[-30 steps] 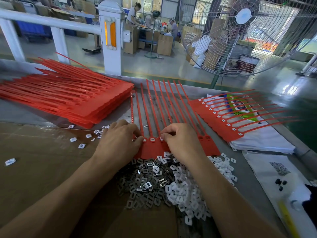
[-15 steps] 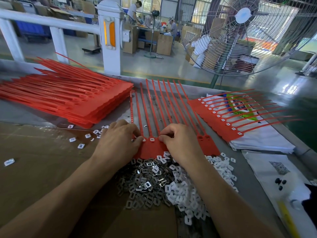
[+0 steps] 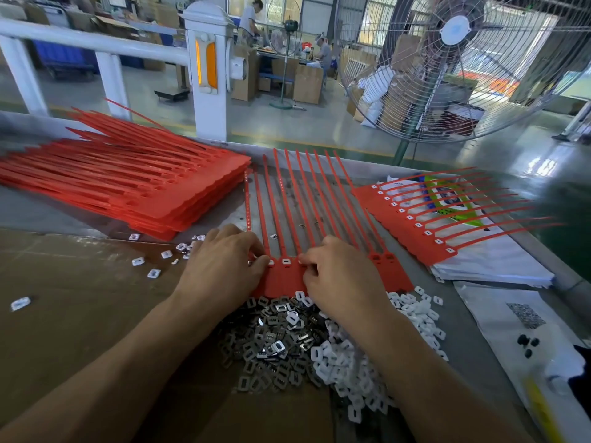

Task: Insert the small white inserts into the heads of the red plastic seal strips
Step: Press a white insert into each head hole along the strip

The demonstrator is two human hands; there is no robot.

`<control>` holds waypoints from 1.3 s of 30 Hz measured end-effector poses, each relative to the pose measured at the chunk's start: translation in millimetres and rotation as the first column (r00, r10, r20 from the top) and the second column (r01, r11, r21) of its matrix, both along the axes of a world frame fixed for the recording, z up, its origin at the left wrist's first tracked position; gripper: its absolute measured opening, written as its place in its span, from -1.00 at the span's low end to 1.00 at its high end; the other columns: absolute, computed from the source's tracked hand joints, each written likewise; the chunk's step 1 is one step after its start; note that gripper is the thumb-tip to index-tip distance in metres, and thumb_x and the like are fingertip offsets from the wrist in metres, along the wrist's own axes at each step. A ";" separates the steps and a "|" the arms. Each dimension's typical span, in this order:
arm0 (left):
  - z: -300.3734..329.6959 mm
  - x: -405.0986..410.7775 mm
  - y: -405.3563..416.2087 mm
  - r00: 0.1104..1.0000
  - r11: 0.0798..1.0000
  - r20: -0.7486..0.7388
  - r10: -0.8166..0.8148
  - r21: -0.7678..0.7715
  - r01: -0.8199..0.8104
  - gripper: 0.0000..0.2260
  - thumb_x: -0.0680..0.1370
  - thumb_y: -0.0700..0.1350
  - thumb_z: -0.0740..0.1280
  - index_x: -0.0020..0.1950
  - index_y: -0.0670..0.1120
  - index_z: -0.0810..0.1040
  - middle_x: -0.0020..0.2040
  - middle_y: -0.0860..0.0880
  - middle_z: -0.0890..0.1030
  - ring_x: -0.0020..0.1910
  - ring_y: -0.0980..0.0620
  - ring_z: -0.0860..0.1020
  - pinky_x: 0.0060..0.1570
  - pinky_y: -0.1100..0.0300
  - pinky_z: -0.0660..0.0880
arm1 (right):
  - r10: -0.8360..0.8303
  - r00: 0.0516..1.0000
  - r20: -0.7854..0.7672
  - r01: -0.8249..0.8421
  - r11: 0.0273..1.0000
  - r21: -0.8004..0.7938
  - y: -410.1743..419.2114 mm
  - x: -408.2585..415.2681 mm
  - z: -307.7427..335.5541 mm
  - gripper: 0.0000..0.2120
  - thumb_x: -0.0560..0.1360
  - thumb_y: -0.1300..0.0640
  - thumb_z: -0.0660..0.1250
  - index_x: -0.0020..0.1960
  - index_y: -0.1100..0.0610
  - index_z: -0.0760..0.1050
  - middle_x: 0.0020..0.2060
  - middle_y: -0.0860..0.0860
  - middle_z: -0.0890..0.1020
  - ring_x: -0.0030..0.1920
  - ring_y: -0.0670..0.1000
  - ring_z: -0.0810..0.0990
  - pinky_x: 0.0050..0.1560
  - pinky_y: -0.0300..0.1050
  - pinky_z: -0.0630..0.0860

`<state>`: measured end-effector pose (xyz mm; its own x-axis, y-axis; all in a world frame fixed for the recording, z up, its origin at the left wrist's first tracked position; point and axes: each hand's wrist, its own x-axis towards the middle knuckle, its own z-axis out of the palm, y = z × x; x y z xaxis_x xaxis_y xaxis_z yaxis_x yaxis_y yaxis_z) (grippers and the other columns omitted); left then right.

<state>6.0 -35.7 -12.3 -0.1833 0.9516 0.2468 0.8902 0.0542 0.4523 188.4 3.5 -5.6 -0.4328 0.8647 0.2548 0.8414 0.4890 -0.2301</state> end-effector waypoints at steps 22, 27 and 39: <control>1.4 -0.1 -0.7 1.000 1.000 0.009 -0.015 0.001 0.015 -0.83 0.57 0.15 0.34 0.07 0.13 0.62 0.10 0.07 0.52 0.19 0.00 0.44 0.29 -0.05 0.36 | 0.063 0.981 -0.185 -0.098 0.977 -0.189 2.2 21.1 10.2 -0.67 0.64 0.19 0.25 0.32 -0.05 0.62 0.19 -0.09 0.65 0.15 -0.13 0.60 0.21 -0.19 0.52; 1.8 0.7 -1.1 1.000 1.000 0.004 -0.013 0.000 0.013 -0.84 0.57 0.14 0.35 0.07 0.12 0.63 0.09 0.07 0.52 0.20 0.00 0.44 0.29 -0.06 0.37 | 0.086 0.988 -0.127 -0.110 0.973 -0.202 3.9 19.4 10.1 -0.67 0.65 0.17 0.23 0.30 -0.07 0.64 0.18 -0.07 0.61 0.05 -0.11 0.61 0.11 -0.19 0.55; 3.7 0.9 -1.7 1.000 1.000 0.018 -0.016 0.004 0.016 -0.86 0.56 0.13 0.36 0.04 0.13 0.63 0.07 0.07 0.52 0.17 0.00 0.45 0.26 -0.05 0.40 | 0.127 0.946 -0.297 -0.230 0.910 -0.345 10.9 37.3 10.6 -0.91 0.56 0.02 0.47 0.05 -0.13 0.68 -0.11 -0.30 0.68 -0.08 -0.30 0.63 -0.09 -0.35 0.46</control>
<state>6.9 -37.5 -8.6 -0.1723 0.9535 0.2473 0.8826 0.0379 0.4686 225.6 14.4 5.0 -0.5508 0.8327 0.0571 0.6317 0.4606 -0.6236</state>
